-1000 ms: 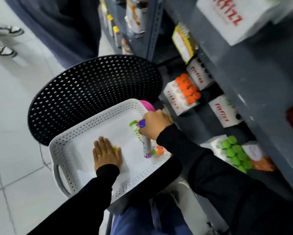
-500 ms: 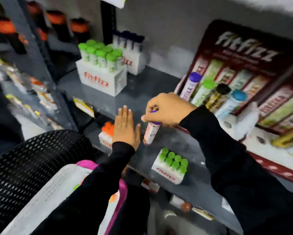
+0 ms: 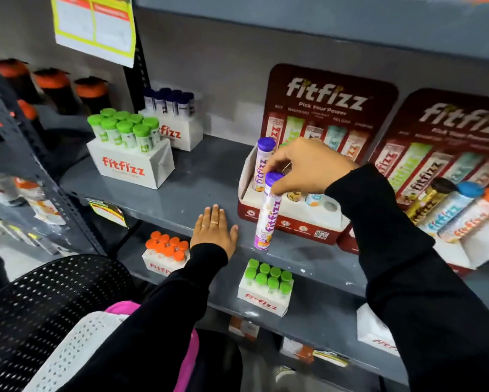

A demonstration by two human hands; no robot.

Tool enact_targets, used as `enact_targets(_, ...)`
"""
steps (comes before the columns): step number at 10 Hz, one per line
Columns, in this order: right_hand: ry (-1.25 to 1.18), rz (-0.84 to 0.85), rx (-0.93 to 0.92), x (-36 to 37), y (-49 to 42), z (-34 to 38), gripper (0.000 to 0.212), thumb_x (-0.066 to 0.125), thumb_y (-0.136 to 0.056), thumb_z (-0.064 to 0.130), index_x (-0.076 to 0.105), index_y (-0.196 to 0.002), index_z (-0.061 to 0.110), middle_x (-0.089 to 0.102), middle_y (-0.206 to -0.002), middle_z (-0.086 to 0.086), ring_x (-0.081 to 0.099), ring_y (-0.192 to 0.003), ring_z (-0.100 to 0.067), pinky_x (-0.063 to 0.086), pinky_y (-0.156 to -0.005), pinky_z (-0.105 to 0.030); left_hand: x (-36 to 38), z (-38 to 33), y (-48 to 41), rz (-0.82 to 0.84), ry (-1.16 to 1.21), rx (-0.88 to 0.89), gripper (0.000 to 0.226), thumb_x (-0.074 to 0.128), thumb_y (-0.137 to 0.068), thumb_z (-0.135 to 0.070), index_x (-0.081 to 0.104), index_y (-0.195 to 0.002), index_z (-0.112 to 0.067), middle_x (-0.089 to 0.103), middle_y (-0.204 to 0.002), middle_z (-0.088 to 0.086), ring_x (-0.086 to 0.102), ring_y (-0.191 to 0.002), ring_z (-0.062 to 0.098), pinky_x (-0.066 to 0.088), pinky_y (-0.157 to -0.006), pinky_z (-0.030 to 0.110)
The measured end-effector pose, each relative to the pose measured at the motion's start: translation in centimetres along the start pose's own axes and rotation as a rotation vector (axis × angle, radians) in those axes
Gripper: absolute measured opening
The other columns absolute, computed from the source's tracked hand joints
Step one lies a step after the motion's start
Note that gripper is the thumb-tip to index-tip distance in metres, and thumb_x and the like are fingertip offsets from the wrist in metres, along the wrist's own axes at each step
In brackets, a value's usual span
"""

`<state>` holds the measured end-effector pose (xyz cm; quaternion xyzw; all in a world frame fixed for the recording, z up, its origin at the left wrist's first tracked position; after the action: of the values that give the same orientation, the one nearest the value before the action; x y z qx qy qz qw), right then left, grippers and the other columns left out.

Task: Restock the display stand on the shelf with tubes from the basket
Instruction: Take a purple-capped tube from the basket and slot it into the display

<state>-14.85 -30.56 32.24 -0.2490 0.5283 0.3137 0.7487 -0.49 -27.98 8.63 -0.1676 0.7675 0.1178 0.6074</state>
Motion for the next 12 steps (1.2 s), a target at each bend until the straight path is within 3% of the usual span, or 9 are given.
enact_targets(2,0.006,-0.029,0.086,-1.7,1.4,-2.5,0.025,0.074,-0.075,0.016,0.075,-0.100,0.015,0.076,-0.098,-0.006,0.068,-0.087,-0.022,0.053,-0.067,-0.026,0.2,0.1,-0.2,0.015,-0.021,-0.017,0.062,0.021,-0.096,-0.042,0.012,-0.144,-0.005,0.009,-0.157,0.011,0.005,-0.145,0.025,0.004,-0.119,0.037)
enact_targets(3,0.006,-0.115,0.167,-3.0,2.4,-4.9,0.031,0.074,-0.077,0.023,0.073,-0.107,0.017,0.072,-0.111,-0.004,0.059,-0.095,-0.014,0.047,-0.068,-0.018,0.1,-0.1,-0.2,0.014,-0.030,-0.018,0.062,0.021,-0.096,-0.042,0.012,-0.144,-0.005,0.009,-0.157,0.011,0.005,-0.145,0.025,0.004,-0.118,0.037)
enact_targets(4,-0.053,-0.250,0.308,-4.4,3.5,-7.6,0.032,0.076,-0.074,0.026,0.071,-0.104,0.017,0.069,-0.109,-0.008,0.056,-0.112,-0.026,0.048,-0.089,-0.031,0.2,-0.2,-0.1,0.006,-0.039,-0.018,0.061,0.020,-0.096,-0.042,0.012,-0.144,-0.005,0.009,-0.157,0.011,0.005,-0.145,0.025,0.004,-0.119,0.038)
enact_targets(5,-0.038,-0.396,0.377,-5.8,4.6,-9.3,0.019,0.074,-0.077,0.020,0.073,-0.094,0.013,0.067,-0.095,-0.008,0.053,-0.113,-0.032,0.043,-0.086,-0.031,0.2,-0.2,-0.1,-0.006,-0.048,-0.023,0.061,0.020,-0.096,-0.042,0.012,-0.144,-0.005,0.010,-0.157,0.011,0.006,-0.145,0.024,0.005,-0.119,0.037)
enact_targets(6,-0.007,-0.499,0.428,-7.1,5.8,-10.8,0.022,0.069,-0.083,0.017,0.072,-0.103,0.008,0.069,-0.111,-0.012,0.056,-0.111,-0.030,0.039,-0.081,-0.024,0.0,-0.2,-0.1,-0.013,-0.057,-0.027,0.061,0.020,-0.096,-0.042,0.013,-0.144,-0.005,0.011,-0.157,0.010,0.007,-0.144,0.024,0.006,-0.119,0.037)
enact_targets(7,0.002,-0.576,0.503,-7.8,7.0,-12.5,0.024,0.063,-0.087,0.013,0.068,-0.109,0.005,0.066,-0.117,-0.018,0.052,-0.118,-0.032,0.047,-0.095,-0.035,-0.1,-0.3,0.0,-0.031,-0.058,-0.034,0.060,0.022,-0.096,-0.041,0.016,-0.143,-0.005,0.014,-0.156,0.011,0.009,-0.144,0.025,0.007,-0.119,0.038)
enact_targets(8,0.077,-0.613,0.589,-7.4,7.5,-13.7,0.029,0.055,-0.090,0.008,0.062,-0.119,0.004,0.060,-0.123,-0.023,0.047,-0.122,-0.036,0.044,-0.100,-0.040,-0.2,-0.4,0.1,-0.036,-0.049,-0.042,0.059,0.022,-0.096,-0.040,0.016,-0.143,-0.006,0.014,-0.156,0.011,0.009,-0.144,0.025,0.007,-0.119,0.038)
enact_targets(10,0.094,-0.641,0.621,-4.5,7.4,-15.2,0.026,0.052,-0.090,-0.001,0.064,-0.113,0.001,0.063,-0.111,-0.028,0.060,-0.102,-0.041,0.051,-0.093,-0.042,-0.2,-0.4,0.2,-0.030,-0.056,-0.045,0.059,0.021,-0.096,-0.041,0.016,-0.144,-0.007,0.013,-0.156,0.010,0.009,-0.144,0.024,0.006,-0.119,0.037)
enact_targets(12,0.068,-0.655,0.612,-2.8,7.3,-16.0,0.029,0.056,-0.088,-0.001,0.063,-0.115,0.006,0.067,-0.108,-0.026,0.063,-0.099,-0.040,0.053,-0.090,-0.041,-0.3,-0.4,0.3,-0.029,-0.060,-0.046,0.058,0.021,-0.096,-0.041,0.016,-0.144,-0.007,0.013,-0.157,0.009,0.008,-0.144,0.024,0.006,-0.119,0.037)
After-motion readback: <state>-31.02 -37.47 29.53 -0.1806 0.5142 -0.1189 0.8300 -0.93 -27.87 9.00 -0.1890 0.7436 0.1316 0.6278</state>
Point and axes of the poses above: each hand's wrist, its own y-axis away from the middle knuckle, its own x-axis out of the palm, z = x × y, the point moved 4 cm from there along -y, towards the middle knuckle
